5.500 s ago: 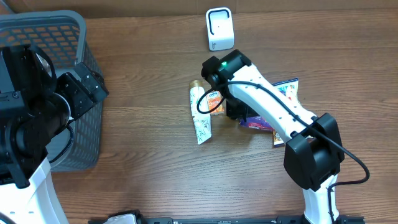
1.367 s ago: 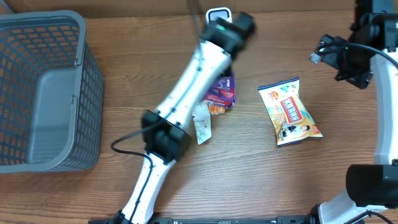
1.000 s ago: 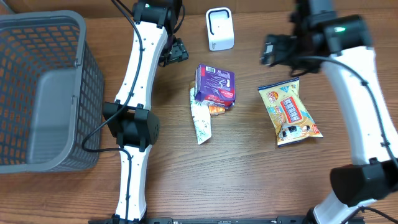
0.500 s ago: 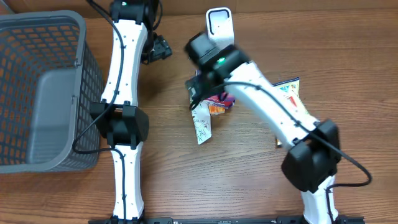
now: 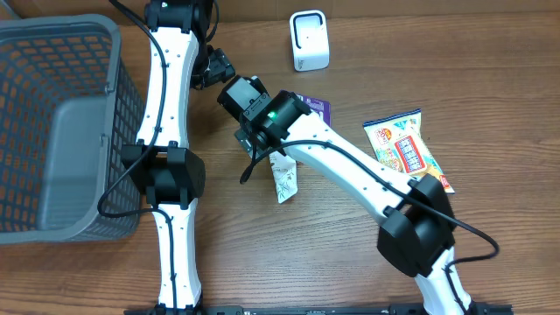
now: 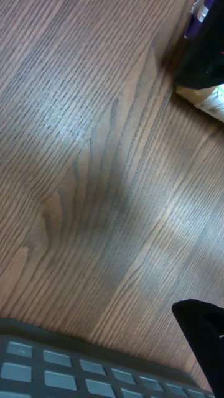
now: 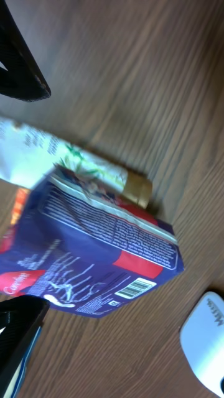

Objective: Scan the item barcode

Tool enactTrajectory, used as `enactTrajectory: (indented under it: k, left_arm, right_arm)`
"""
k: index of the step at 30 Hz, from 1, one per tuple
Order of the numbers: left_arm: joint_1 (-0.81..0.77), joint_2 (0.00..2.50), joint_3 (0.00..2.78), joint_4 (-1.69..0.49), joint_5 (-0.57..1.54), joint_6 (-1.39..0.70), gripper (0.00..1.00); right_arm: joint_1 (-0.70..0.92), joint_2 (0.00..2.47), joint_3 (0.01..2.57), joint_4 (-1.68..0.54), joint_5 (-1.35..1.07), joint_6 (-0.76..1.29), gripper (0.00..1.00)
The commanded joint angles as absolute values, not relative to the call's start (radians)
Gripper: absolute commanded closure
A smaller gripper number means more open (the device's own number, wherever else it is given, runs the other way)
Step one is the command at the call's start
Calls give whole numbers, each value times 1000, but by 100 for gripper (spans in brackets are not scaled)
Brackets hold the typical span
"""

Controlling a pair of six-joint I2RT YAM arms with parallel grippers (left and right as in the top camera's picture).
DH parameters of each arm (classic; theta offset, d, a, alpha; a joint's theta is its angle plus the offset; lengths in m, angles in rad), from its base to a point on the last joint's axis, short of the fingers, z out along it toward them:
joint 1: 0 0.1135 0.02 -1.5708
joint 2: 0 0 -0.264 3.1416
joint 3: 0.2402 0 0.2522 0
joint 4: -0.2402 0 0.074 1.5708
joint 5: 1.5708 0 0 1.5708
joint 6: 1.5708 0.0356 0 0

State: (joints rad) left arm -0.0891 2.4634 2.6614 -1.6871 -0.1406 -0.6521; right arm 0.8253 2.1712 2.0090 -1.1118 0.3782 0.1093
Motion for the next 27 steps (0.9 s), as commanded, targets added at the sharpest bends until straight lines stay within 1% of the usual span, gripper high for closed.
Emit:
enactTrajectory:
  k: [1,5,10,15,19,22,23,26,27]
  left_arm:
    - [-83,2426,2670,-1690,-130,-632,0]
    - [-83,2426,2670,-1690,-130,-632,0]
    - [-83,2427,2670,-1690,-130,-630,0]
    - [-83,2427,2670,-1690,-130,-611,0]
    - [-85,2427,2670,-1690,-130,-605,0]
    - [-85,2427,2670,-1690,-130,-605,0]
    - [-85,2427,2670,-1690,-130,-605,0]
    - [-85,2427,2670,-1690,-130,-605,0]
    - [-85,2427,2670,-1690,-130,-605,0]
  right_arm:
    - [824,2219,2015,-1092,484,103,0]
    - [824,2243,2015,-1078,506,104,1]
    - [822,2269,2015,-1058,516,104,7]
    - [810,2305,2015,-1060,523,104,11]
    - [793,2313,2015,-1058,523,108,31]
    - [782,2313,2015,-1052,523,112,38]
    - [777,2313,2015,-1053,523,124,43]
    - [761,2313,2015,-1058,522,161,70]
    - [755,2313,2015,-1064,520,179,81]
